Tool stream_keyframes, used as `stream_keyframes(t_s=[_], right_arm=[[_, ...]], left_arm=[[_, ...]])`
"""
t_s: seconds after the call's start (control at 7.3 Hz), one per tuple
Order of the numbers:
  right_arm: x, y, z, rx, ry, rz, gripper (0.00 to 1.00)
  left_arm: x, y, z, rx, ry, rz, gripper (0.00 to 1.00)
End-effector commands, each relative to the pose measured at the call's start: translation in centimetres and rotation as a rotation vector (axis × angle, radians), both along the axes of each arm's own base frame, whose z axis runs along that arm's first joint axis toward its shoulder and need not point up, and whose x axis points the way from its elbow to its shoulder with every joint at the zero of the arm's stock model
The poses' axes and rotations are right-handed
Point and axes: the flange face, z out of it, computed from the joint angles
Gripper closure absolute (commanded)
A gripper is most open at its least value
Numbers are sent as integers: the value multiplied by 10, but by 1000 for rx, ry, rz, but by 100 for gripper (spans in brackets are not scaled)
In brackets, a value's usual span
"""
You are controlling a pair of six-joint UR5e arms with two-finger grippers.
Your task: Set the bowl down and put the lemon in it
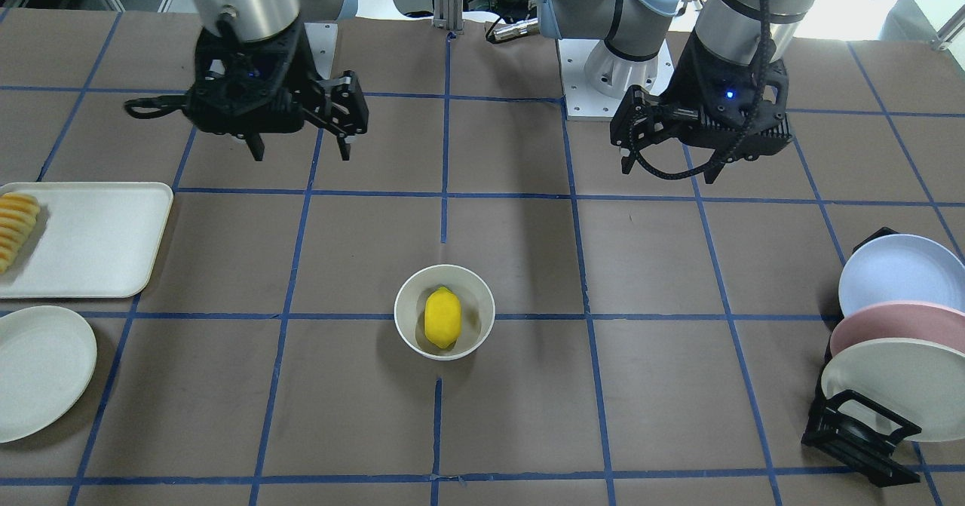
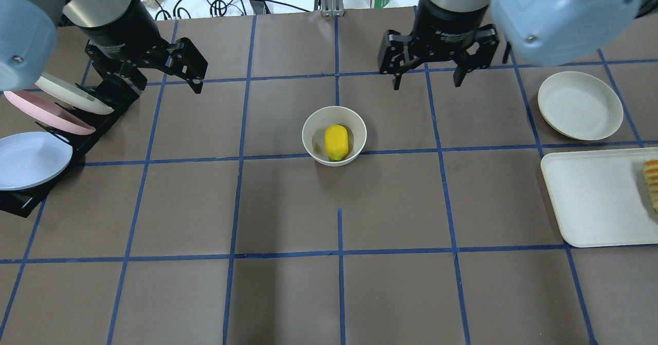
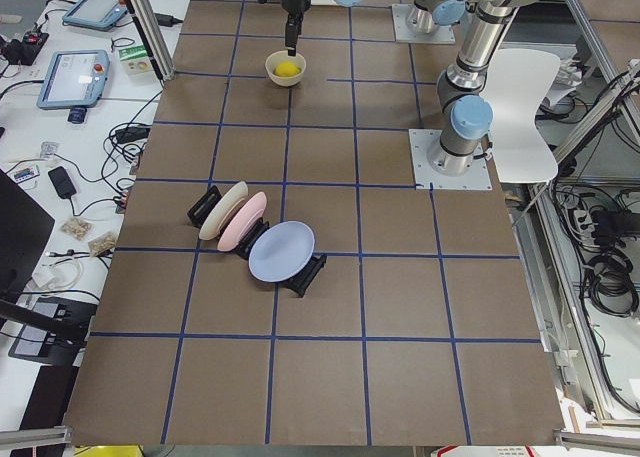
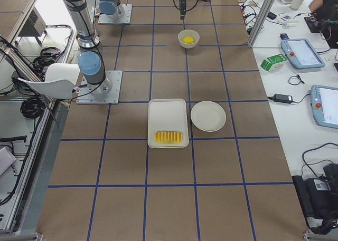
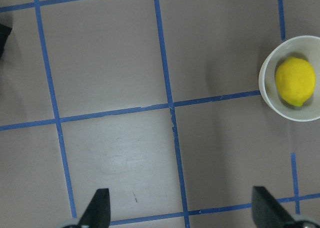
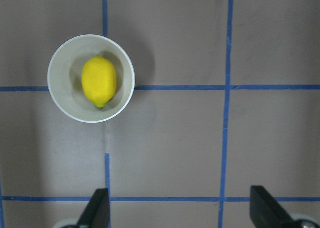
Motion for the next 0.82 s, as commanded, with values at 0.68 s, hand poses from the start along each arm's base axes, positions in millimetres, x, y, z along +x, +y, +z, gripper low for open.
stream_keyframes(t_s=[0.68], right_arm=[[-55,23,-5,-65,10,22,0]], left_arm=[[0,0,0,0,2,0,0]])
